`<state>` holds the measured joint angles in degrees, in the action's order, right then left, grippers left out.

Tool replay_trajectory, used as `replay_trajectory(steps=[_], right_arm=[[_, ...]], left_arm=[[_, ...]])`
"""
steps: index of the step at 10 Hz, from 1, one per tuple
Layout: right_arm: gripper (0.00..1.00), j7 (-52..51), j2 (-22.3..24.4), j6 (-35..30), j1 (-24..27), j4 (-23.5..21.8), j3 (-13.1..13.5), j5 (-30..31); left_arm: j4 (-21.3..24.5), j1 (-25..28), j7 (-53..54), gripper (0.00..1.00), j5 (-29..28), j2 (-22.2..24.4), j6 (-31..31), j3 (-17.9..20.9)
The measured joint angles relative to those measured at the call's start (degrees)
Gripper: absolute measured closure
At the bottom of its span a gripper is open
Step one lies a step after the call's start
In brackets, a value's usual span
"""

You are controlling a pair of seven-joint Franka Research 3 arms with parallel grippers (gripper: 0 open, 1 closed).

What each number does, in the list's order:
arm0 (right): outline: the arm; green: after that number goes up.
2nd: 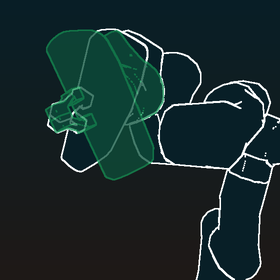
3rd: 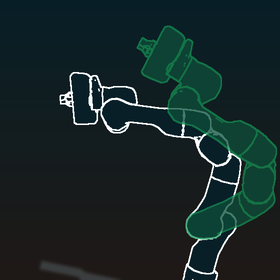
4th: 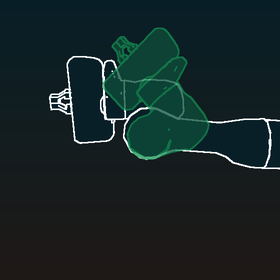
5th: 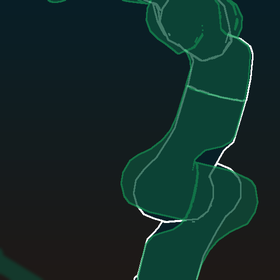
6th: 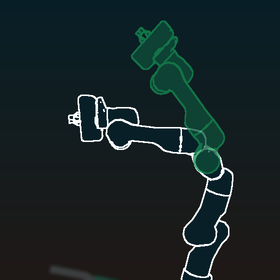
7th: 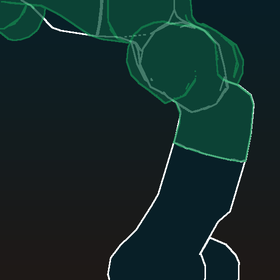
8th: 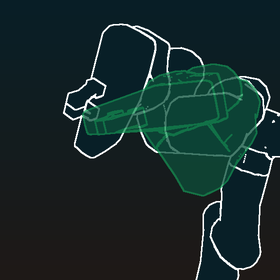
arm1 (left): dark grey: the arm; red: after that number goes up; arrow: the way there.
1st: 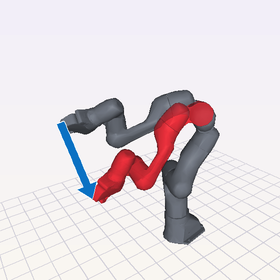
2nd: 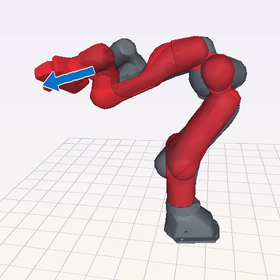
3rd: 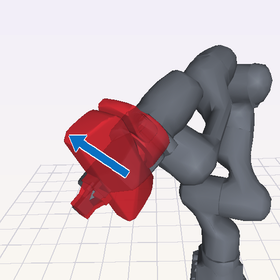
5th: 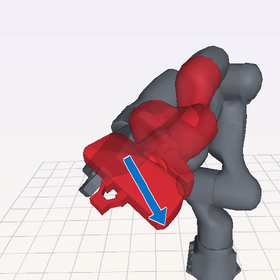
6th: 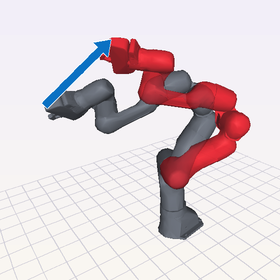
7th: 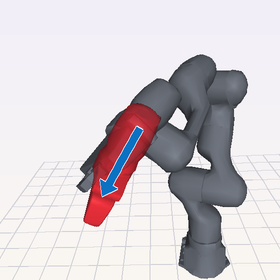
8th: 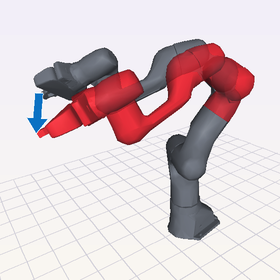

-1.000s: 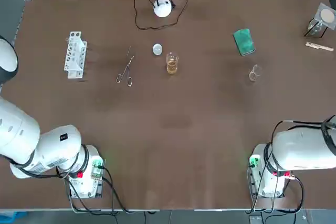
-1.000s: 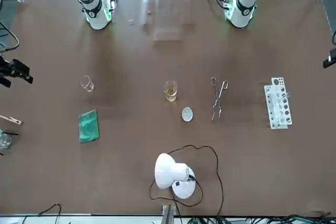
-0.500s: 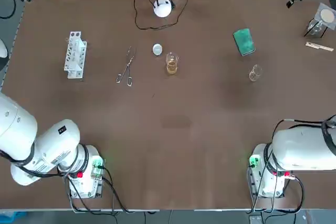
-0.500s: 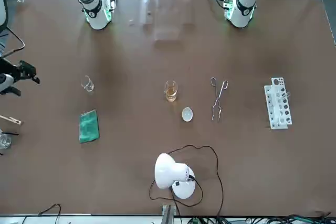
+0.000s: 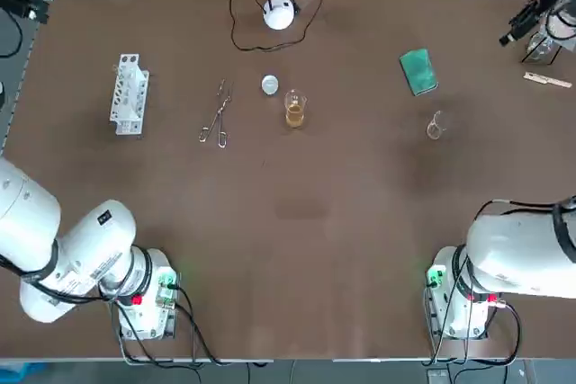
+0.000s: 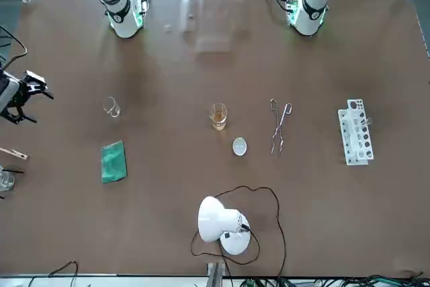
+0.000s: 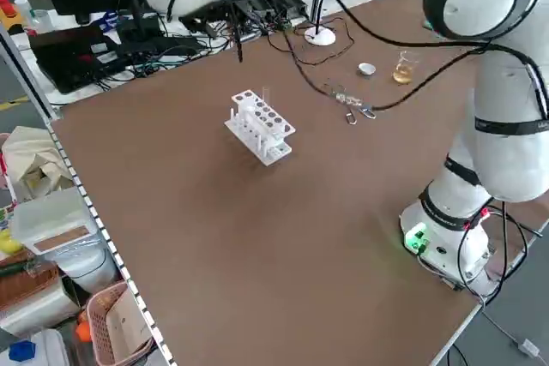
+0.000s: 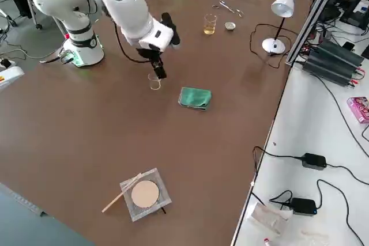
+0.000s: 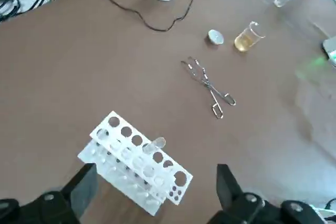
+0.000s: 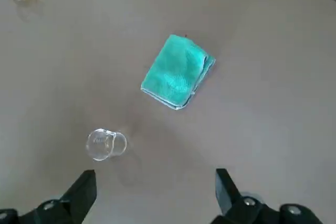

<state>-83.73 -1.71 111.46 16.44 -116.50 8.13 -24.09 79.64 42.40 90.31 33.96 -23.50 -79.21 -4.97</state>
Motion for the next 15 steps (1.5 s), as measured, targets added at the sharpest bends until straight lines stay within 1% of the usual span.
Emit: replay_trajectory(steps=[2, 3, 5, 6, 7, 9, 10, 12, 13, 15], right_arm=[[0.0, -15.0, -1.68, 1.42, 3.57, -5.6, 0.0, -7.45], [0.0, -24.88, -4.08, 1.57, 6.02, -7.5, 0.02, -11.86], [0.0, -42.77, -11.87, -0.01, 10.91, -9.18, 0.04, -19.38], [0.0, -48.53, -15.6, -0.51, 12.33, -9.3, 0.03, -21.67], [0.0, -53.18, -18.59, -1.54, 13.25, -9.25, 0.01, -23.55], [0.0, -62.17, -23.27, -4.41, 14.67, -9.22, -0.02, -26.94], [0.0, -64.53, -24.96, -5.78, 15.03, -9.17, -0.04, -27.62], [0.0, -68.85, -27.64, -9.0, 15.5, -9.13, -0.08, -28.19], [0.0, -71.73, -28.92, -10.27, 15.55, -9.12, -0.1, -28.98], [0.0, -73.12, -30.93, -11.47, 15.79, -9.06, -0.18, -29.31]], left_arm=[[1.25, 1.52, 8.92, 0.04, 4.37, -3.27, 0.96, -0.05], [2.3, 1.97, 13.36, 0.02, 5.78, -5.19, 1.24, -0.07], [3.77, 3.06, 22.12, 0.02, 7.04, -8.87, 1.62, -0.1], [3.87, 3.82, 25.92, 0.02, 7.55, -10.18, 1.78, -0.1], [4.28, 4.48, 30.16, 0.02, 8.21, -11.27, 2.1, -0.11], [6.28, 4.95, 40.81, 0.01, 11.76, -14.17, 2.16, -0.15], [7.14, 4.81, 43.33, 0.02, 13.1, -15.61, 1.88, -0.28], [9.18, 4.79, 46.02, 0.04, 14.51, -17.89, 1.38, -0.48], [9.97, 4.75, 46.59, 0.07, 15.94, -19.02, 1.33, -0.6], [10.66, 4.64, 47.46, 0.1, 18.67, -21.46, 1.15, -1.19]])
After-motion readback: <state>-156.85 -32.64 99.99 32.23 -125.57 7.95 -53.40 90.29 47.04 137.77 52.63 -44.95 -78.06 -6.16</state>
